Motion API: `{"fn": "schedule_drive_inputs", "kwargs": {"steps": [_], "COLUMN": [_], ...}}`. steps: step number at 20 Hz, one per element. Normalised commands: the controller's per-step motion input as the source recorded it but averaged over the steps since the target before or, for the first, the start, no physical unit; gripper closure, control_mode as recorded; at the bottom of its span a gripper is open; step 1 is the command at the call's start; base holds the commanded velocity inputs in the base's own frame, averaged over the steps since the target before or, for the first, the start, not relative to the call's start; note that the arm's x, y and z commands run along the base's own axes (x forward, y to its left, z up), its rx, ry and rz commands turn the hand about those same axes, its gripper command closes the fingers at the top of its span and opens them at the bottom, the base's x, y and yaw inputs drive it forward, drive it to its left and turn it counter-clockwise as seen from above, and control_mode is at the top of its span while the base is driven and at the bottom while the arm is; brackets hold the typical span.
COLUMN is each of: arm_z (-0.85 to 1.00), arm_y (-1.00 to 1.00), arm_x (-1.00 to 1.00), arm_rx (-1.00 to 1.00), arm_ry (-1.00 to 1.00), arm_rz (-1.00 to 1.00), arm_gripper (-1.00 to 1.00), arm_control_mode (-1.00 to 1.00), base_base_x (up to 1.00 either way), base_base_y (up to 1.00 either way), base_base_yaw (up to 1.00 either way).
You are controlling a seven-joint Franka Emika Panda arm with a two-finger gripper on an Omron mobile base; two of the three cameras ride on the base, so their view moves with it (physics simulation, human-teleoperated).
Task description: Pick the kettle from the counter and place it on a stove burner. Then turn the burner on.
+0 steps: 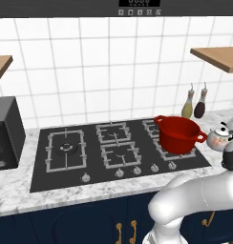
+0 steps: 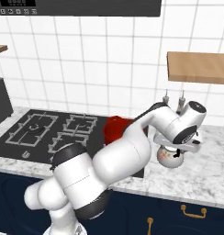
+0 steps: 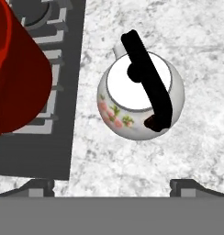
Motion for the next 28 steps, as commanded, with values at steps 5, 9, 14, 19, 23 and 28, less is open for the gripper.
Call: {"fn": "schedule_drive_inputs", "kwargs": {"steps": [5,9,14,19,23,28], "arm_z": [-0.21,-0.10,-0.12,-0.19,-0.17,-0.19], "arm_y": [-0.12,-0.45,-0.04,-0.01,-0.03,0.00], "arm_x": [0.33,0.17,0.27,0.21,0.06,0.14], "arm_rx": [0.00,0.00,-0.01,-0.03,-0.02,-0.04], "arm_ry": [0.00,0.00,0.00,0.00,0.00,0.00], "arm_rz": [0.02,0.02,0.00,0.00,0.00,0.00], "arm_gripper": [-1.00,-1.00,-1.00,-1.00,-1.00,-1.00], "arm_control_mode": [-1.00,-1.00,-1.00,-1.00,-1.00,-1.00], "base_base_x": [0.00,0.00,0.00,0.00,0.00,0.00], "base_base_y": [0.00,0.00,0.00,0.00,0.00,0.00], "base_base_yaw": [0.00,0.00,0.00,0.00,0.00,0.00]}}
